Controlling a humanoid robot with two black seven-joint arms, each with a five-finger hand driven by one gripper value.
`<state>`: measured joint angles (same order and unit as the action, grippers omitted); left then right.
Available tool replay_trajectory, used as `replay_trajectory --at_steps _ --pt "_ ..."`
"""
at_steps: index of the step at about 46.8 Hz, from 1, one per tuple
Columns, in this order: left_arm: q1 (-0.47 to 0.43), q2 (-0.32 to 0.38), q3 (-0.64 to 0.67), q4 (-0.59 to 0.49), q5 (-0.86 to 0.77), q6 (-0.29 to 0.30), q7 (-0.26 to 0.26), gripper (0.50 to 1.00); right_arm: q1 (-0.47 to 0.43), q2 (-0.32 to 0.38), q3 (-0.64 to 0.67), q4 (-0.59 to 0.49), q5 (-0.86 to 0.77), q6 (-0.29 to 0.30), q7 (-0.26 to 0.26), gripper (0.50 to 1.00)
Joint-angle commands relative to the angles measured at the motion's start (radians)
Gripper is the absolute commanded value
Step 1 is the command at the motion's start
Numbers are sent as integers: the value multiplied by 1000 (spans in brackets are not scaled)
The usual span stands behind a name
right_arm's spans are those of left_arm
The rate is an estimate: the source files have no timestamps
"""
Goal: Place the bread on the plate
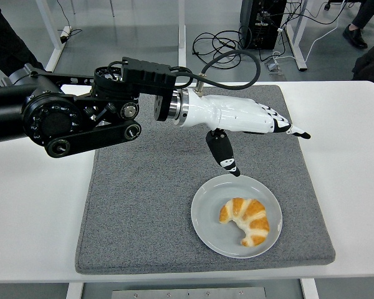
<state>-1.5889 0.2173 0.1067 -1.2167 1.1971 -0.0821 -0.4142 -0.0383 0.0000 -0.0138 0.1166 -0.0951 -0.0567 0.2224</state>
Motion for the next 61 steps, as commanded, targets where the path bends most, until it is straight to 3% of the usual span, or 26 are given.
replay_trajectory --at_steps 1,12,23,40,43,47,51,61 --pt "1 1 -5 0 -2 -1 0 974 0 0 0 0 0 0 0 1000" --pt "30 -1 -41 49 -138 1 14 974 0 0 0 0 0 0 0 1000" --pt "73 24 -87 229 -468 10 9 974 0 0 0 0 0 0 0 1000" --pt "311 -9 -309 554 -915 32 23 974 0 0 0 0 0 0 0 1000" --pt "331 -45 -332 649 -984 24 55 974 0 0 2 0 0 0 0 1000" --pt "343 -136 -366 802 -1066 15 135 974 0 0 2 0 0 0 0 1000" --pt "346 -202 -419 905 -1128 -27 186 974 0 0 2 0 0 0 0 1000" --pt "377 -217 -548 927 -1176 -48 216 974 0 0 -6 38 2 8 0 1000"
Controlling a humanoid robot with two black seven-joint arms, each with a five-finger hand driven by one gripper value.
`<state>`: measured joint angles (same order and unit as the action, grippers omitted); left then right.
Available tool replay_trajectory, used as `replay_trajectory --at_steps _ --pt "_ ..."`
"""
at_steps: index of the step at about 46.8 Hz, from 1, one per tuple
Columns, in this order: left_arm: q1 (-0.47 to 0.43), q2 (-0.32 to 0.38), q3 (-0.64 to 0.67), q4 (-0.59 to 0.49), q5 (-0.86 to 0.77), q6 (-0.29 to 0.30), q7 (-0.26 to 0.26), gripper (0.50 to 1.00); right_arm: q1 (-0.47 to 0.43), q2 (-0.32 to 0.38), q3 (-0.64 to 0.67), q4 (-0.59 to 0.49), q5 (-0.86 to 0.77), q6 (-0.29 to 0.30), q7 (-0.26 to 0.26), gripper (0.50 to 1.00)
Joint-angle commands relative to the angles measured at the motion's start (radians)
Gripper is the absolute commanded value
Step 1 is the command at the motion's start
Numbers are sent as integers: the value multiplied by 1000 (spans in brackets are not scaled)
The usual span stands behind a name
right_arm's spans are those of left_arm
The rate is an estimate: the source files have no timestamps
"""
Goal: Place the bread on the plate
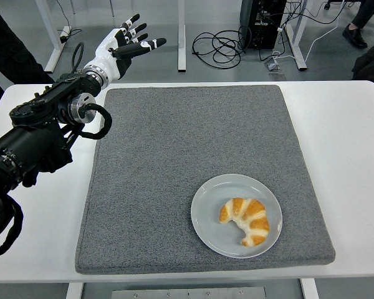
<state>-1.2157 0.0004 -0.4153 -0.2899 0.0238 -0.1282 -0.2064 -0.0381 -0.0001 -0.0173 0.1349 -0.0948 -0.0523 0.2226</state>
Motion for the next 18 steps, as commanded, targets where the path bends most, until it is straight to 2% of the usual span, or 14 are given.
replay_trajectory --at_steps 1,8,18 --pt "4 0 -40 0 -2 -2 9 974 0 0 -1 23 1 2 0 1000" --pt "16 0 -114 0 -9 -25 39 974 11 0 8 19 1 -1 0 1000" --pt "16 0 -122 0 -9 -27 38 974 -19 0 7 20 1 0 0 1000"
